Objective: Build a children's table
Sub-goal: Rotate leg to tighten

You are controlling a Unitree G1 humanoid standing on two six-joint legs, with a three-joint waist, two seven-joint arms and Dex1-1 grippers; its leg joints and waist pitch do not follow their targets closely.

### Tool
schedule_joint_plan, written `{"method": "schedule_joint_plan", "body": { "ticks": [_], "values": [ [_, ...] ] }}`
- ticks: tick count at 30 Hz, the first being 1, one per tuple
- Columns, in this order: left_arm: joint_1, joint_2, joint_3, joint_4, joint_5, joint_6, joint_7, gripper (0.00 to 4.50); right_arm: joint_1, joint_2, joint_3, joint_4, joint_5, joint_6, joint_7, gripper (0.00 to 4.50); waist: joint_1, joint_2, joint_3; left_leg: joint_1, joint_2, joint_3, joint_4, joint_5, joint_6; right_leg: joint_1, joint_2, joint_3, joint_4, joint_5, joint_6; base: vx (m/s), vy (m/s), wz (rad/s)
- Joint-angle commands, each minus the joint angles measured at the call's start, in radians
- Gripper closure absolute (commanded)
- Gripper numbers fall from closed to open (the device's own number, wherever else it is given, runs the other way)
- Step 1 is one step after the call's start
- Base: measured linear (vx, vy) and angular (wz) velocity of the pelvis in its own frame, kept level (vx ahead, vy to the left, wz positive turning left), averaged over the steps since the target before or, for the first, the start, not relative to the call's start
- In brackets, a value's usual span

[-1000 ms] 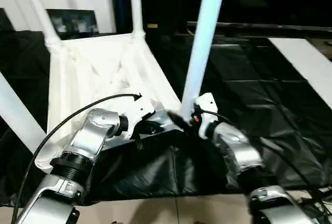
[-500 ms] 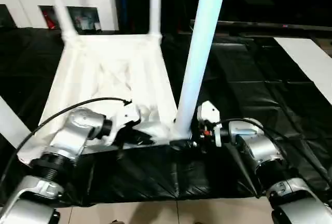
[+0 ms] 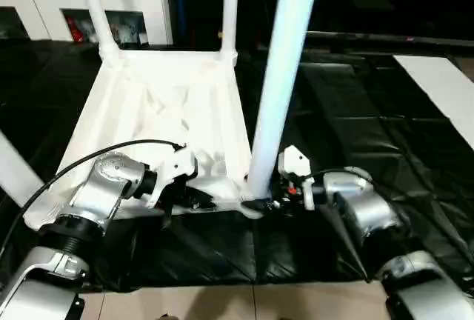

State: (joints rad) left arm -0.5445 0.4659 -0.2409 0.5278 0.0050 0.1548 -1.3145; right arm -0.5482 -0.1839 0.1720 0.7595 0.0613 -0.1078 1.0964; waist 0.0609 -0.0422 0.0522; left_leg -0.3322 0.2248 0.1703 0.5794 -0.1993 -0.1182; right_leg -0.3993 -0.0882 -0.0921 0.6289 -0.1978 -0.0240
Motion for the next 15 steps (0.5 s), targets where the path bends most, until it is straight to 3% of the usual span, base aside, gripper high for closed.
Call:
{"method": "schedule_joint_plan", "body": {
  "ticks": [1, 3, 6, 11, 14, 15],
  "values": [
    [-0.020, -0.059, -0.010, -0.008, 0.007, 0.028, 0.075, 4.50, 0.002, 0.038, -0.012, 0.023, -0.041, -0.006, -0.177, 1.82, -0.006, 0.021, -0.054, -0.003, 0.008, 0.004, -0.071, -0.250, 0.000, 0.051, -0.052, 0.055, -0.093, -0.297, -0.202, 0.000, 0.000, 0.00],
    [-0.023, -0.118, 0.004, -0.021, 0.011, 0.075, 0.175, 4.50, 0.006, 0.106, -0.058, 0.038, -0.031, 0.020, -0.350, 1.82, -0.011, 0.027, -0.053, -0.010, 0.007, 0.001, -0.073, -0.242, -0.008, 0.054, -0.053, 0.056, -0.095, -0.334, -0.177, 0.000, 0.000, 0.00],
    [-0.027, -0.182, 0.013, -0.034, 0.012, 0.111, 0.262, 4.50, 0.009, 0.186, -0.090, 0.047, -0.018, 0.050, -0.489, 1.83, -0.019, 0.024, -0.054, -0.011, 0.004, -0.001, -0.073, -0.241, -0.012, 0.051, -0.050, 0.053, -0.098, -0.340, -0.169, 0.000, 0.000, 0.00],
    [-0.011, -0.264, -0.013, -0.075, 0.014, 0.149, 0.324, 4.50, -0.002, 0.326, -0.084, 0.066, -0.029, 0.052, -0.656, 1.83, -0.023, 0.032, -0.057, -0.015, 0.003, 0.001, -0.072, -0.218, 0.013, 0.048, -0.049, 0.055, -0.099, -0.301, -0.169, 0.000, 0.000, 0.00],
    [-0.004, -0.266, -0.025, -0.083, 0.019, 0.151, 0.321, 4.50, -0.008, 0.349, -0.077, 0.062, -0.034, 0.012, -0.669, 1.83, -0.026, 0.035, -0.057, -0.014, 0.003, 0.001, -0.073, -0.226, 0.012, 0.047, -0.047, 0.054, -0.096, -0.276, -0.176, 0.000, 0.000, 0.00],
    [-0.002, -0.264, -0.023, -0.087, 0.020, 0.156, 0.322, 4.50, -0.010, 0.350, -0.080, 0.061, -0.038, 0.004, -0.674, 1.48, -0.027, 0.033, -0.057, -0.014, 0.002, 0.001, -0.073, -0.231, 0.015, 0.048, -0.047, 0.054, -0.097, -0.275, -0.177, 0.000, 0.000, 0.00]
  ]
}}
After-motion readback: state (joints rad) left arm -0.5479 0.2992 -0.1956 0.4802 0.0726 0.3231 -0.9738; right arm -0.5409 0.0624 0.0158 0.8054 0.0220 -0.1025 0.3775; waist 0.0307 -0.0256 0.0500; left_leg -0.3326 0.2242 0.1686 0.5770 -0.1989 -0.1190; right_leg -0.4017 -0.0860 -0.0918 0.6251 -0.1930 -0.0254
